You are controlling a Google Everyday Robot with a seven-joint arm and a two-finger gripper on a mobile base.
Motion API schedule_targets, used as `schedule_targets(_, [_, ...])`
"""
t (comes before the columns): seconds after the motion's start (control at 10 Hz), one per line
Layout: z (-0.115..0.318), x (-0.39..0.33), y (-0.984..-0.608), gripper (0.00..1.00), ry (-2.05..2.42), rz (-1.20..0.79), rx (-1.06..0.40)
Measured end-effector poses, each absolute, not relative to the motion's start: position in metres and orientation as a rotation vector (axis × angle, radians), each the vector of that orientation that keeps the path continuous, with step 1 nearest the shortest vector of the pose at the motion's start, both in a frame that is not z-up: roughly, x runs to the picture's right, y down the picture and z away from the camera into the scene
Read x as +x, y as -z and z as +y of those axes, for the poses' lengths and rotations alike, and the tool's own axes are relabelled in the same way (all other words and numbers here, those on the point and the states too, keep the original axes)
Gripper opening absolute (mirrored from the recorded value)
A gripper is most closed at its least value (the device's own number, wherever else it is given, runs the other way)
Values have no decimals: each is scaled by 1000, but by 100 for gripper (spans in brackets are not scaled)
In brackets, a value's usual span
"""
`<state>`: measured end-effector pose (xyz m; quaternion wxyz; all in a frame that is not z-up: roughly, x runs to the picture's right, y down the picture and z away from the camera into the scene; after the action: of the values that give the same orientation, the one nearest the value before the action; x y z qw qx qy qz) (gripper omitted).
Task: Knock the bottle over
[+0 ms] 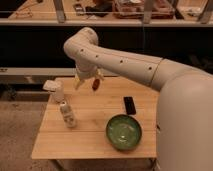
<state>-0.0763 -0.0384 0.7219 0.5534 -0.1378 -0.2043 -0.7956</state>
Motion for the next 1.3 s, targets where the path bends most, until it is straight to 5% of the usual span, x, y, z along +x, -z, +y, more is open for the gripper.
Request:
schedule_targets(0.9, [-41,-82,-721,80,1887,-516,-296])
schedule_targets(1.3, [-67,-144,-699,50,1932,-757,6])
